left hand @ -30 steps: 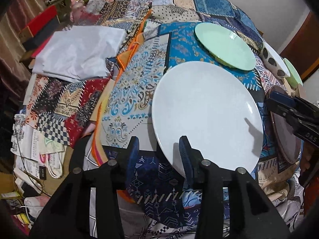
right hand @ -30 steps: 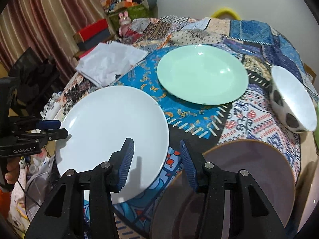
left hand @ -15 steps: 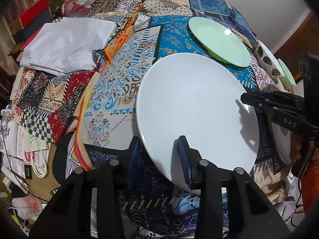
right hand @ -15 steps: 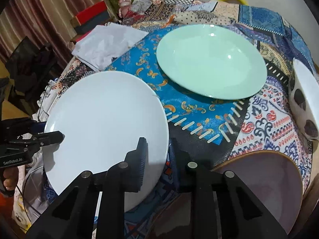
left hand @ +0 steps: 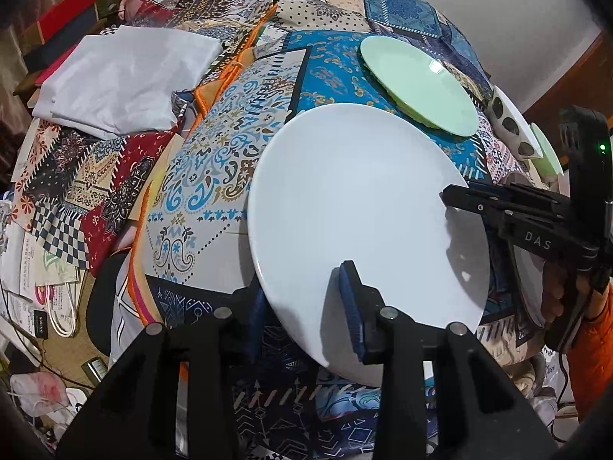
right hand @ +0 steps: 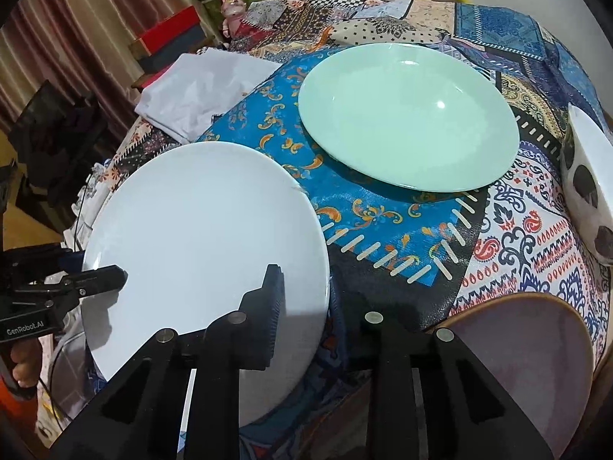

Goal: Organize plates and bowls

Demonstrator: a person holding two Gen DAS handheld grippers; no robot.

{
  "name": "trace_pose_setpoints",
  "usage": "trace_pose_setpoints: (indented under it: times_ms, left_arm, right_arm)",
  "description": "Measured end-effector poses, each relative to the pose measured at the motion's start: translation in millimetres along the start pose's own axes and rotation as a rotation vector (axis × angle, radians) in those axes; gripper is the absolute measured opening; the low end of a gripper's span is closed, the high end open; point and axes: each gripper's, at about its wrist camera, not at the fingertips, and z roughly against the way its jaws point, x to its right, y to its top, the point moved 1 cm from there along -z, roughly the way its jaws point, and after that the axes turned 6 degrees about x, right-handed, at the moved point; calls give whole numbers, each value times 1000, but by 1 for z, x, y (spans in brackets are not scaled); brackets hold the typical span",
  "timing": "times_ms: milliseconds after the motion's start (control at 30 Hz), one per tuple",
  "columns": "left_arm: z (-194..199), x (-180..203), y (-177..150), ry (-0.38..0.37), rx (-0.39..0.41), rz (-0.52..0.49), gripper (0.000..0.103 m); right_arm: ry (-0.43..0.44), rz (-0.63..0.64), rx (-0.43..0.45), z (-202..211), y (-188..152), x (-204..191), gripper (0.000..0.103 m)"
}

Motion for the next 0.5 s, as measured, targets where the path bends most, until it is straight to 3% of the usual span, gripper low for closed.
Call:
trace_pose_setpoints:
  times_ms: [500]
  left_arm:
    - [24,8,9,0,46,27,36]
  right_arm:
    - [19,-45,95,32,-1,1,22]
